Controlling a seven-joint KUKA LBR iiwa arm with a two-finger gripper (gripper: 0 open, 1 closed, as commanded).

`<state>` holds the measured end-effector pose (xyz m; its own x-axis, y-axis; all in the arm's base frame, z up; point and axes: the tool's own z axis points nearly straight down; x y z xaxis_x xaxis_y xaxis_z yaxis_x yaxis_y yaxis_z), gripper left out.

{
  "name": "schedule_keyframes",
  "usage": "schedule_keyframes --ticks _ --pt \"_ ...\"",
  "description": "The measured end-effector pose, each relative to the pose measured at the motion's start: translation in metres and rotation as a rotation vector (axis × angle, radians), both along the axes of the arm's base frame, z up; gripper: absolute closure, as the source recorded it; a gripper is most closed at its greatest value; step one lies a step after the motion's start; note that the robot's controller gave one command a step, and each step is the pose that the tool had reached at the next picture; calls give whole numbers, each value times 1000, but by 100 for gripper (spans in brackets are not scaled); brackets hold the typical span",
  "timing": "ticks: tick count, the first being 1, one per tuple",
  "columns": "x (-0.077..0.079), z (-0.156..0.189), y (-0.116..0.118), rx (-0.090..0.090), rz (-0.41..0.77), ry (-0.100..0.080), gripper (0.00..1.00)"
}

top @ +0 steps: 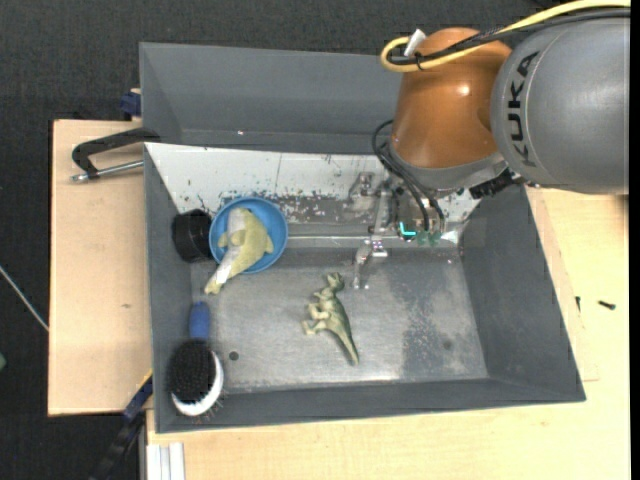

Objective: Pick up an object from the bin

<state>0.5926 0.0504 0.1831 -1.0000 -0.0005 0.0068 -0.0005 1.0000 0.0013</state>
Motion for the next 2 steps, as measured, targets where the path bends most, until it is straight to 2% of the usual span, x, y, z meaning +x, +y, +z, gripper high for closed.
schedule_keyframes --ticks 1,2 --pt "12 -90 8 0 157 -16 0" --pt "8 -99 8 1 157 -9 100"
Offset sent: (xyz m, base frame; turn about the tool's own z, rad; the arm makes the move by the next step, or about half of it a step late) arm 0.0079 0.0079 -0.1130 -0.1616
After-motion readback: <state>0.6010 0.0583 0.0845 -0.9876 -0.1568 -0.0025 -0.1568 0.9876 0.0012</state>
